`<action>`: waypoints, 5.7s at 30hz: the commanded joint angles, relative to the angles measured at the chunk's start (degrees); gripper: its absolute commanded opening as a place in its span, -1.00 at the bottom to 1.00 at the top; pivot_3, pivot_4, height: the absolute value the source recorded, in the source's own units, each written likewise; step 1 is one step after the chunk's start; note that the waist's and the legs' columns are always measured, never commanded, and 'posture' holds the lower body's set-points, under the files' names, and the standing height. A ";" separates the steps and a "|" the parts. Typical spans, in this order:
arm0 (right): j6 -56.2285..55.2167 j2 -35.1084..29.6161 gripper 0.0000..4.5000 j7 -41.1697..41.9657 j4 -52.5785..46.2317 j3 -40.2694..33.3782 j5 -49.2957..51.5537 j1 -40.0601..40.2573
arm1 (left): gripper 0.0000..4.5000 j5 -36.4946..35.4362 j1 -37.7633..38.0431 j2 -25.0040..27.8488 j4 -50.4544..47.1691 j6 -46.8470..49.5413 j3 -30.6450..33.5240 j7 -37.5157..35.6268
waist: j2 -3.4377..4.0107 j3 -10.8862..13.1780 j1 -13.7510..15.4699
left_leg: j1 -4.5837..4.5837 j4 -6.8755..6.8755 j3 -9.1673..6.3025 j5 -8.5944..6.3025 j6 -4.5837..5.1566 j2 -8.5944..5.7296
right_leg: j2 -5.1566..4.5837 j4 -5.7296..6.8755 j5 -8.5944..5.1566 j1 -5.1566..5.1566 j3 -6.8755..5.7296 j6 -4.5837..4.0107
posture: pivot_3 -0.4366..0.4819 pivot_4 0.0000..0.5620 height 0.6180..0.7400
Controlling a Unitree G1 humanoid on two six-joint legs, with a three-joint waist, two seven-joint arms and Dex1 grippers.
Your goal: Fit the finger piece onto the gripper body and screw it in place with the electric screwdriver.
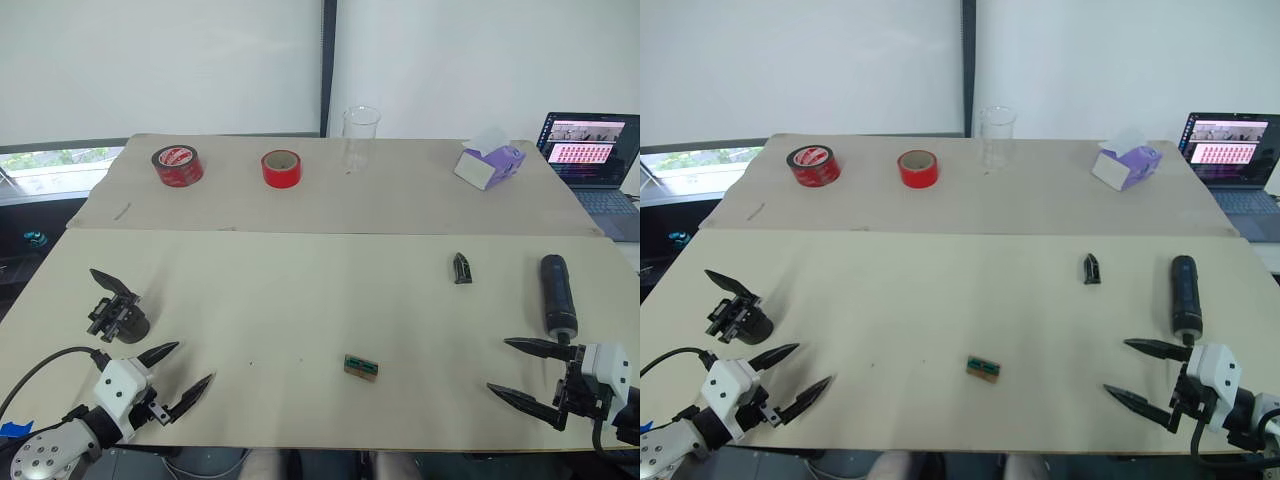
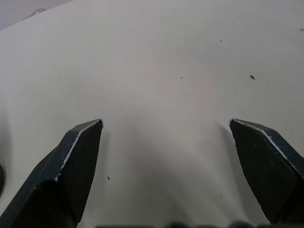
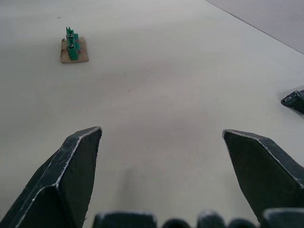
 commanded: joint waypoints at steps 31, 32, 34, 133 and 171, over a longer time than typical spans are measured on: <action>-3.32 13.95 0.99 2.18 -22.17 10.67 14.24 -6.65 | 1.00 -11.81 3.45 -14.53 -7.94 12.20 14.23 25.54 | -0.20 0.15 0.05 | 0.07 0.04 -0.03 -0.03 -0.01 0.05 | 0.04 0.02 0.00 -0.02 -0.05 -0.01 | -0.05 -0.47 1.00; -3.31 13.92 0.99 1.80 -22.42 10.85 14.06 -6.73 | 1.00 -9.82 1.70 -13.55 -6.74 13.59 13.46 27.03 | -0.20 0.15 0.03 | 0.09 0.04 -0.02 -0.03 -0.01 0.05 | 0.05 0.02 0.00 0.00 -0.05 -0.01 | -0.05 -0.47 1.00; -3.41 13.85 0.99 1.18 -22.83 11.15 13.84 -6.81 | 1.00 -7.72 -1.04 -12.50 -4.85 15.21 12.52 28.72 | -0.20 0.14 -0.05 | 0.09 0.04 0.00 -0.03 -0.01 0.04 | 0.06 0.04 0.01 0.04 -0.04 -0.01 | -0.05 -0.47 1.00; -13.95 13.56 1.00 -11.91 -25.77 1.73 6.44 14.36 | 0.05 9.67 -61.10 -20.16 41.83 3.21 -30.21 -18.53 | -0.12 -0.03 -0.68 | -0.17 0.34 -0.14 0.27 0.69 -0.25 | 0.18 0.13 0.33 0.13 0.00 0.34 | -0.05 -0.47 1.00; -13.15 12.15 1.00 -8.81 -23.85 2.78 7.64 12.57 | 0.97 8.65 -70.84 -16.41 56.97 1.71 -31.50 -28.24 | -0.02 -0.09 0.95 | -0.18 0.44 -0.15 0.26 0.73 -0.38 | 0.13 0.12 0.35 0.19 -0.03 0.37 | -0.05 -0.47 1.00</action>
